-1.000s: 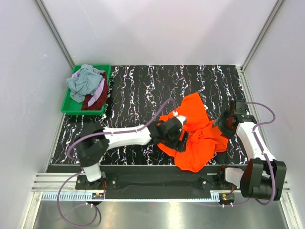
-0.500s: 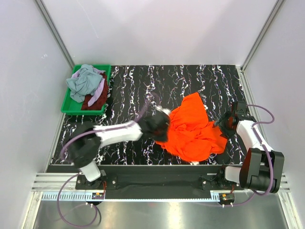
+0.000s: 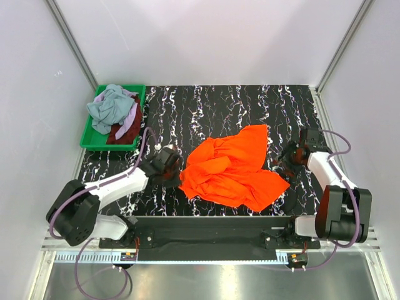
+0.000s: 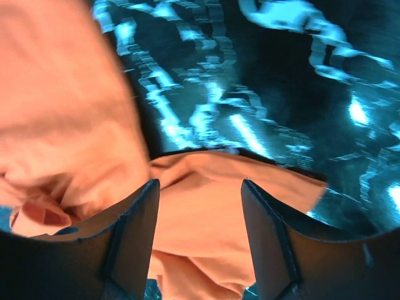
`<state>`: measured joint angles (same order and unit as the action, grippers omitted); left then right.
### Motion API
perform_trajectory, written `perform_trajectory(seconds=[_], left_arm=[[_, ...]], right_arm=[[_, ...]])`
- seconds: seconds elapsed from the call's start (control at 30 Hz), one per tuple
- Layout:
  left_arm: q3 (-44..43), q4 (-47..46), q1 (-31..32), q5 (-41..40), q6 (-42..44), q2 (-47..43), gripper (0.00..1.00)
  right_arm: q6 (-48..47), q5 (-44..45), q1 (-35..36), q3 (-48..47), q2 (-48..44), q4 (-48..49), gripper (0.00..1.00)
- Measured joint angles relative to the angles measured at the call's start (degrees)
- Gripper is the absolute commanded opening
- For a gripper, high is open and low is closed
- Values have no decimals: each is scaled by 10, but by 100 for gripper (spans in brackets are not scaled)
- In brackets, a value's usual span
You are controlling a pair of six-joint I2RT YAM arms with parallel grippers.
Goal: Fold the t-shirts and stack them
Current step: Move the tshirt to the center of the board, then flatten the tshirt out
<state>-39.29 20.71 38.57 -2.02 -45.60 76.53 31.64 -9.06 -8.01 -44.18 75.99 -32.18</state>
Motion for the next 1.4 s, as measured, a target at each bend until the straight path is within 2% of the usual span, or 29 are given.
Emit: perform_trajectory(seconds=[0.03,0.07,0.17,0.2,0.3,0.43,0.6,0.73,0.93,1.07,1.17,1.2,1.23,1.27,1.3,1.4], left_arm=[[10,5,-4,-1,-3,-5,4],[19,11,-11,-2,-7,-12,21],[23,24,-27,-13,-13,-30,59],[22,26,-32,-17,-13,-38,63],[7,42,-52,-30,-6,-54,70],[-49,45,-74,-33,29,-42,72],[-142,27,-79,-12,87,38,73],[-181,19,-79,2,114,109,73],[-204,18,-79,34,133,189,70],[-229,12,-78,80,144,236,66],[-249,3,-78,104,147,265,43],[-254,1,-78,112,148,271,22],[-258,-1,-78,119,146,276,13],[-259,-3,-78,127,148,277,6],[-260,-5,-78,134,148,278,0],[-274,3,-79,142,149,278,0]], right_arm=[[-3,-5,9,-6,4,3,64],[-4,-10,19,-14,9,10,65],[-3,-24,42,-41,36,37,67],[-2,-27,48,-53,52,47,67],[-2,-24,53,-111,117,68,67],[-23,-5,53,-226,230,77,63],[-54,0,53,-342,352,84,59],[-74,0,53,-402,425,83,57],[-88,-14,53,-457,474,82,50],[-90,-23,53,-488,497,83,35],[-90,-30,53,-490,501,84,21],[-89,-34,53,-490,502,84,15],[-89,-39,53,-490,502,84,0],[-90,-42,53,-491,502,84,0],[-86,-42,53,-492,502,83,0],[-84,-38,53,-504,501,76,0]])
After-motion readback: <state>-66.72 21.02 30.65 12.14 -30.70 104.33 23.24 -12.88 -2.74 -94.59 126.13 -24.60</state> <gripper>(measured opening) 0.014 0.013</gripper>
